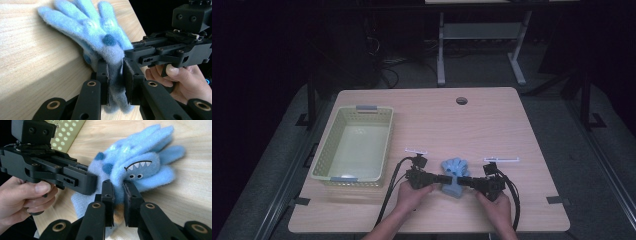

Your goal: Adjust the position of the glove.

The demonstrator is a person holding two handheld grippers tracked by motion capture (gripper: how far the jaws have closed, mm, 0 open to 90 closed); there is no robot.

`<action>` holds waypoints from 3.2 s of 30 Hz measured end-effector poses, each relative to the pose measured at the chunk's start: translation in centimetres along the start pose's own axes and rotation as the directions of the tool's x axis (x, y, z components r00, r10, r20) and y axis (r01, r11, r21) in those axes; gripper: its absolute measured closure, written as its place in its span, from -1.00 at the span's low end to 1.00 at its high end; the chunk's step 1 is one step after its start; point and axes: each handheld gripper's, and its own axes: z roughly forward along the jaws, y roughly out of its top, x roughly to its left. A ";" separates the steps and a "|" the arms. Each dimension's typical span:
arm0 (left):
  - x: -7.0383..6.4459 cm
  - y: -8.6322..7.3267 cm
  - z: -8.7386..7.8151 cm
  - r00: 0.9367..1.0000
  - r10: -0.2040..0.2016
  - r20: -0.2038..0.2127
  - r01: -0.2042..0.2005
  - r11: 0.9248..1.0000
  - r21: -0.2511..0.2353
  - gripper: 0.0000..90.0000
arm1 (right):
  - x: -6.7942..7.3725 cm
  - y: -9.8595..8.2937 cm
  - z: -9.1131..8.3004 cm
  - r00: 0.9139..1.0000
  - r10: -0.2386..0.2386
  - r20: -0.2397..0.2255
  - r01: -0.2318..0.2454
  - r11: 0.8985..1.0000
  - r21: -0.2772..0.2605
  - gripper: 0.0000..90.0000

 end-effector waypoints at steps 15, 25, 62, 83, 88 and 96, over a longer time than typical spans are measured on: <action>-0.3 -0.3 0.1 0.996 0.008 -0.087 -0.002 0.998 0.068 0.44 | 0.2 -0.1 0.4 0.998 -0.020 0.054 0.018 0.999 0.033 0.71; -0.6 -0.6 0.1 0.995 -0.021 -0.099 0.027 0.998 0.057 0.41 | 0.6 -0.7 -0.3 0.996 0.027 0.084 -0.032 0.998 0.056 0.31; -1.6 1.4 -4.5 1.000 0.014 0.017 -0.013 0.999 -0.029 0.66 | 4.1 2.5 0.1 0.999 -0.041 -0.027 0.041 0.999 -0.010 0.81; -1.8 3.0 -9.4 0.999 0.033 -0.018 -0.035 0.996 -0.085 0.66 | 7.2 6.0 2.1 0.991 -0.094 -0.090 0.093 0.995 -0.023 0.81; -1.7 3.0 -10.0 0.999 0.030 -0.018 -0.032 0.995 -0.095 0.66 | 7.6 6.2 2.5 0.990 -0.101 -0.101 0.099 0.995 -0.024 0.81; -1.6 3.0 -11.2 0.999 0.033 -0.017 -0.034 0.994 -0.104 0.66 | 8.4 6.8 3.0 0.988 -0.101 -0.119 0.100 0.995 -0.017 0.80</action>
